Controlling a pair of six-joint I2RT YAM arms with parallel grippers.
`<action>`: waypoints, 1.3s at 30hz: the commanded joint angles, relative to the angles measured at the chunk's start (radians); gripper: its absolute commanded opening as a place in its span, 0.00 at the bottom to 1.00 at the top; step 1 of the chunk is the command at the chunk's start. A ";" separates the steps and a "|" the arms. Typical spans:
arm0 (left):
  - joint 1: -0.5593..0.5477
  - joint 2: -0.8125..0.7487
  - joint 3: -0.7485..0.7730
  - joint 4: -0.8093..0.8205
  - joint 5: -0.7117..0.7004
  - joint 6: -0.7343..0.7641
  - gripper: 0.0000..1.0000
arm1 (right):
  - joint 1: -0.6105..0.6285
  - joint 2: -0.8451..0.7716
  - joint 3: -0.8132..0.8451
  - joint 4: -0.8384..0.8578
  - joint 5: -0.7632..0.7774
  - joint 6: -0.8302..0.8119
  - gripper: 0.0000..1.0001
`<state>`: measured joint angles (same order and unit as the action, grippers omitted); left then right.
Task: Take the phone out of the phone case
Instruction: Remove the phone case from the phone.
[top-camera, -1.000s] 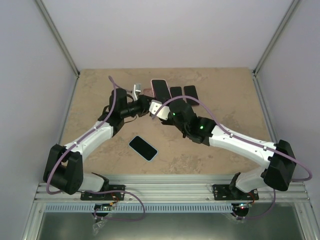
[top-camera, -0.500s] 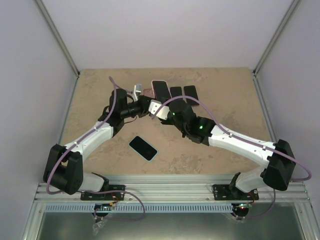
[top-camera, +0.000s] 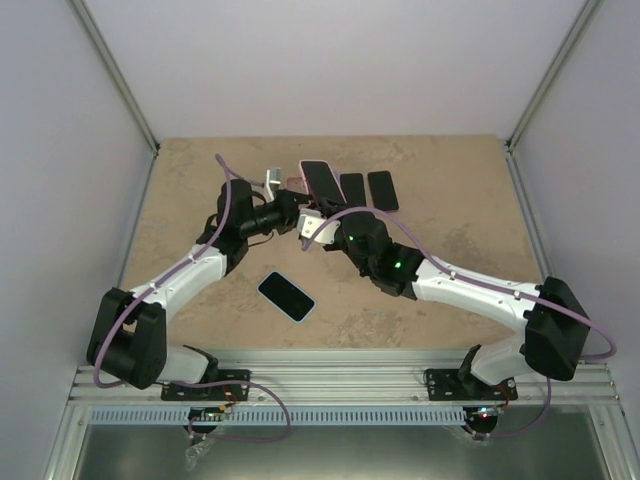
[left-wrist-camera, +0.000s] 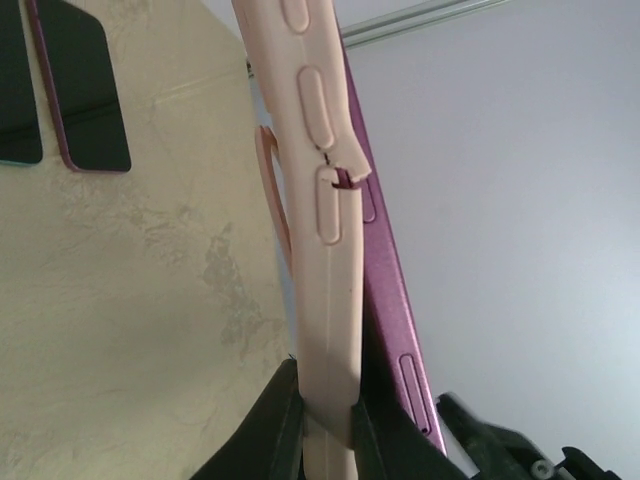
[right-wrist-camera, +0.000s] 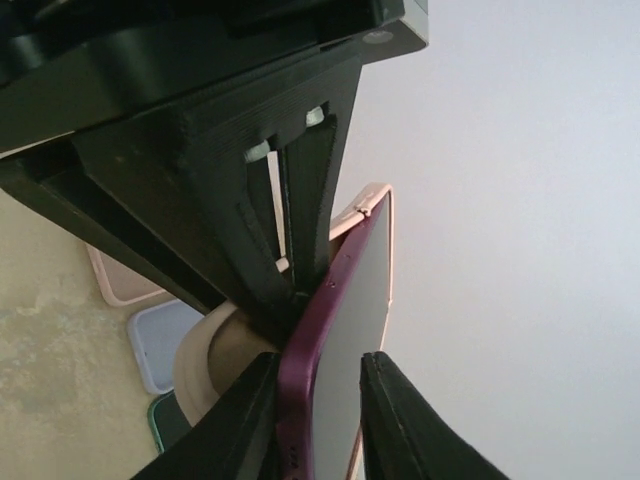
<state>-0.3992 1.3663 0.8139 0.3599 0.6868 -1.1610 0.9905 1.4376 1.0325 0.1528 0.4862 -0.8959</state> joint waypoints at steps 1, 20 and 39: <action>-0.007 -0.027 -0.011 0.086 0.087 -0.001 0.00 | -0.036 0.012 0.029 0.063 0.068 -0.017 0.18; 0.018 -0.019 -0.008 -0.121 -0.092 0.189 0.00 | -0.038 -0.036 0.175 -0.235 -0.065 0.144 0.01; 0.078 -0.036 -0.030 -0.211 -0.191 0.253 0.00 | -0.119 -0.131 0.275 -0.438 -0.253 0.319 0.00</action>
<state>-0.3386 1.3502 0.7918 0.1604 0.5640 -0.9516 0.9039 1.3552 1.2667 -0.2481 0.2893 -0.6437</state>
